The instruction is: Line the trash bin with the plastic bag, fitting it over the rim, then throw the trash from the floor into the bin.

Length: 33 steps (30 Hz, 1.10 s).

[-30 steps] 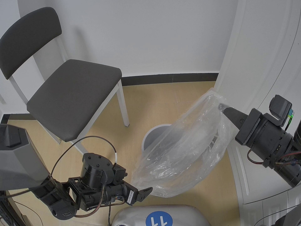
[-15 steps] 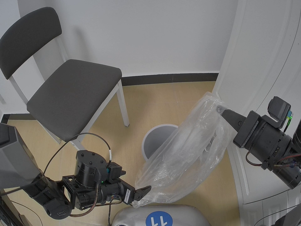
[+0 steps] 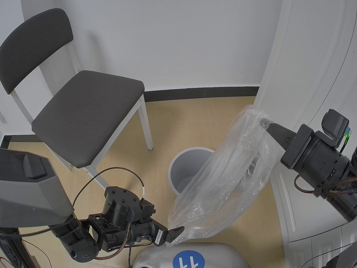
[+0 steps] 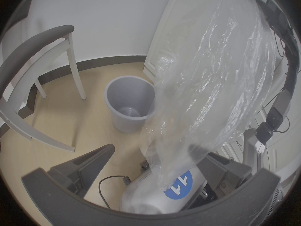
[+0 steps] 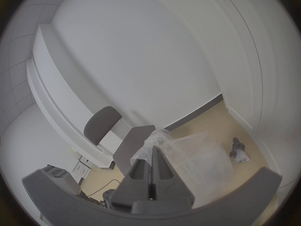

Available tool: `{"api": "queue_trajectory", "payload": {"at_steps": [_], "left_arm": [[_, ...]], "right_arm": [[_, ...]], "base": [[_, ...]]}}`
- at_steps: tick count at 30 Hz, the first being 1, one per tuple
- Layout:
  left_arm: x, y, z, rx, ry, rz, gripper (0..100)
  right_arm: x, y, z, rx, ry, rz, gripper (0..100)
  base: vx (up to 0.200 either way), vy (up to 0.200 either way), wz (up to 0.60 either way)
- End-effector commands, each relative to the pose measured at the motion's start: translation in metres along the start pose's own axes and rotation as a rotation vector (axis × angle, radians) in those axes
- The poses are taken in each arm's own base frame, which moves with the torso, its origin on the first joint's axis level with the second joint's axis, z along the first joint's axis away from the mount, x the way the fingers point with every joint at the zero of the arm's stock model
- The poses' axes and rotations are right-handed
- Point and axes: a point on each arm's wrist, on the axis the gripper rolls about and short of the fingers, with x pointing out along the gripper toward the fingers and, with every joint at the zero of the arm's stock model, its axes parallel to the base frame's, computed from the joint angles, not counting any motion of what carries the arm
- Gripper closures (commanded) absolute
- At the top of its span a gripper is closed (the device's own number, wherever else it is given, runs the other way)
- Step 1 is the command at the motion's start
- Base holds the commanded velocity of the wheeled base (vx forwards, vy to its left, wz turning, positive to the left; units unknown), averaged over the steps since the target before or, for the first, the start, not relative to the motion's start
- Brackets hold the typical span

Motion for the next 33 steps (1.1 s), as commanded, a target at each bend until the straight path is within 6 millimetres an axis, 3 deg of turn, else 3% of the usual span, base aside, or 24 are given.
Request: {"api": "queue_trajectory", "payload": {"at_steps": [1, 11, 19, 33], "left_arm": [[0.02, 0.006, -0.014, -0.015, 0.016, 0.012, 0], [0.044, 0.027, -0.026, -0.062, -0.022, 0.055, 0], [0.057, 0.042, -0.034, -0.089, -0.001, 0.09, 0], [0.038, 0.041, -0.011, -0.089, -0.085, 0.073, 0]], "right_arm": [[-0.001, 0.002, 0.003, 0.006, -0.011, 0.003, 100], [-0.004, 0.003, 0.007, 0.01, -0.026, 0.01, 100], [-0.013, 0.006, 0.026, 0.035, -0.089, 0.028, 100], [-0.009, 0.006, 0.019, 0.024, -0.064, 0.021, 100]], "base": [[0.0, 0.0, 0.0], [0.0, 0.0, 0.0], [0.0, 0.0, 0.0], [0.0, 0.0, 0.0]]}}
